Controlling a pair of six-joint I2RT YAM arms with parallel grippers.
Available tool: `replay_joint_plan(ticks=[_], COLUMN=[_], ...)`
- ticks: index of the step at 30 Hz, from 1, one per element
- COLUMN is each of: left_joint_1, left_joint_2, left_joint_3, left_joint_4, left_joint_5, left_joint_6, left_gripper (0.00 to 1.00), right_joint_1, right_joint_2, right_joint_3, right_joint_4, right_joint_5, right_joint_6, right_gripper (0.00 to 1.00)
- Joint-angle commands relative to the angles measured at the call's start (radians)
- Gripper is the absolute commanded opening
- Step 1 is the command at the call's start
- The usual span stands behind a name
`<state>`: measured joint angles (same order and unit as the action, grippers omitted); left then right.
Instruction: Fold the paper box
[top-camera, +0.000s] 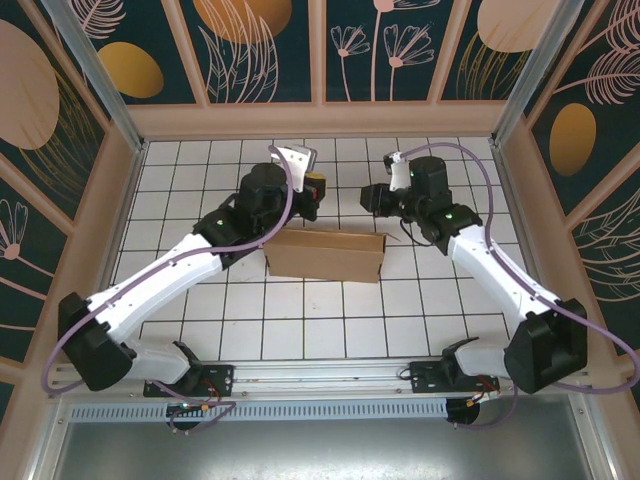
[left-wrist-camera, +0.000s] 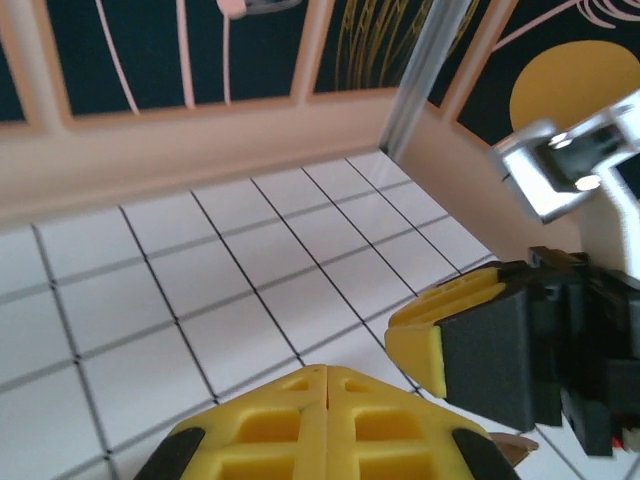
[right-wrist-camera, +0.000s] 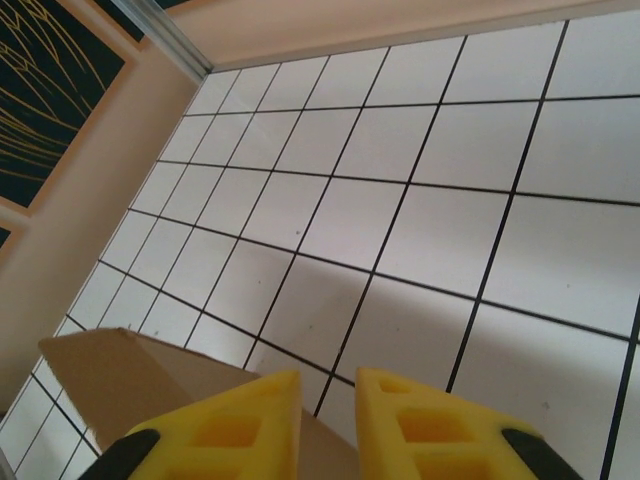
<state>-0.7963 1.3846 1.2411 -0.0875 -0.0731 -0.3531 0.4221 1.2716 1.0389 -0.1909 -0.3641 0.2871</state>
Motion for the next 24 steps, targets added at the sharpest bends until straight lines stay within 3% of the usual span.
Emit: replay_joint_plan(ticks=[1, 14, 24], left_joint_1=[0.008, 0.008, 0.007], left_joint_2=[0.035, -0.001, 0.002], left_joint_3=[-0.034, -0.117, -0.137], left_joint_4=[0.081, 0.095, 0.102], left_joint_5=[0.061, -0.022, -0.027], left_joint_6=[-0.181, -0.229, -0.279], left_gripper=[0.00, 0.00, 0.00], right_joint_1=[0.020, 0.263, 0.433], right_joint_2=[-0.046, -0.094, -0.117], right_joint_3=[-0.023, -0.064, -0.250], right_joint_4=[-0.029, -0.106, -0.035], right_joint_5=[0.059, 0.417, 0.634], right_joint_6=[0.032, -0.015, -0.002], right_gripper=[0.21, 0.18, 0.15])
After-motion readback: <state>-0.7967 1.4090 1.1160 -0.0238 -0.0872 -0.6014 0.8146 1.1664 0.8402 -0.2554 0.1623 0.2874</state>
